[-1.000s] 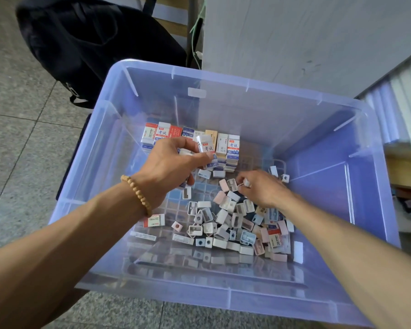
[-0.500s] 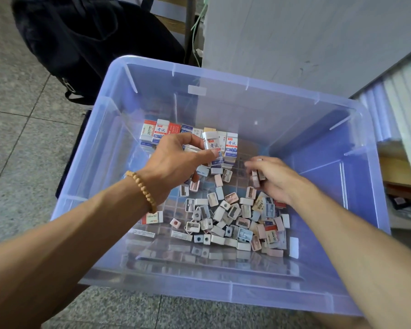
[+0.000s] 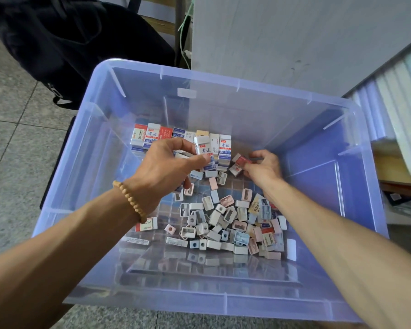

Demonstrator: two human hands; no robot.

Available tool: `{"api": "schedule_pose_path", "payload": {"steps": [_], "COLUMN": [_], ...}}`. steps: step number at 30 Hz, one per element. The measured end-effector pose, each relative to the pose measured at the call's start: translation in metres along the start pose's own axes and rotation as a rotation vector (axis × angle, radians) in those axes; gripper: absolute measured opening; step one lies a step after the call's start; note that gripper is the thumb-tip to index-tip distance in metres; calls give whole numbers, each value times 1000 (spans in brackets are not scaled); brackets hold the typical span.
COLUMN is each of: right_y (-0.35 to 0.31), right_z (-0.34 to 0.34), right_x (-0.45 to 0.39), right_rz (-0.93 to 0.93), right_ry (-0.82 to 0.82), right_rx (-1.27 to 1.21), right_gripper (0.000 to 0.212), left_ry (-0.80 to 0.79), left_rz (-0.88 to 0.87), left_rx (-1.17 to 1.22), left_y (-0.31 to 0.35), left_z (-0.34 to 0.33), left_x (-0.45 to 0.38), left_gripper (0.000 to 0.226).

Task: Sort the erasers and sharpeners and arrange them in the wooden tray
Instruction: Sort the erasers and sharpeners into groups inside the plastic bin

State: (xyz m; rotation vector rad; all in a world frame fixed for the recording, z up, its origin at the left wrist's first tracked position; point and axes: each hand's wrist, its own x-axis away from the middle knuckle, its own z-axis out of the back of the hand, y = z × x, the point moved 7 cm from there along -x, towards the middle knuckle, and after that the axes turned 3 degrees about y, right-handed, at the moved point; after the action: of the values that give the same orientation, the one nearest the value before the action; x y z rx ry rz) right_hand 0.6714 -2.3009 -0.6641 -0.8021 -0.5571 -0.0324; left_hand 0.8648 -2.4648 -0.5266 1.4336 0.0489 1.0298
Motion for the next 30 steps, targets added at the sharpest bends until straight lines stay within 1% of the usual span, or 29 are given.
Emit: {"api": "schedule_pose_path", "payload": {"steps": [4,6,8,10,11,15,18,20,22,24,25,27,28,29,30], "right_y": [-11,-16,-14,-11,-11,-10,-13,-22,-29,-32,-33,-38,-45,-56,-67], "right_z": [10,14,12,8,4,-12,-12,-9,-7,-5,-2,12,19,24,27], "right_x": [7,11,9,6,5,0,2,6,12,18,20,27,35,46,59], "right_rz": [52,62,46,21,-1,-38,5,77,119,125,118,127,148,190,238], "right_ry": [111,137,133,116,97,-11,-25,-37,-55,-95,-84,26,79,91,55], "right_rx": [133,176,191,203,181,161,135,236,308,289,280,249,181,80,0], "right_gripper": [15,10,16,25,26,21,20,8,17,20,21,23,23,21,17], "left_ry": [-6,-3,-2,-1,1,1,-30,-61,-87,-109,-122,-146,-155,-163,-174], "left_rz": [2,2,2,2,2,8,34,70,103,133,147,177,187,193,196], "left_rx": [3,-2,-2,-5,-5,-13,-1,30,70,119,145,202,220,229,231], "left_y": [0,0,0,-1,-2,-5,-8,-11,-14,-15,-14,-15,-15,-15,-15], "left_z": [-1,0,0,0,0,0,-3,-6,-9,-13,-14,-18,-19,-20,-21], "left_x": [1,1,1,2,1,-1,-3,-4,-5,-5,-5,-5,-6,-6,-7], "left_gripper": [20,20,19,19,19,19,17,15,15,14,13,11,11,10,10]}}
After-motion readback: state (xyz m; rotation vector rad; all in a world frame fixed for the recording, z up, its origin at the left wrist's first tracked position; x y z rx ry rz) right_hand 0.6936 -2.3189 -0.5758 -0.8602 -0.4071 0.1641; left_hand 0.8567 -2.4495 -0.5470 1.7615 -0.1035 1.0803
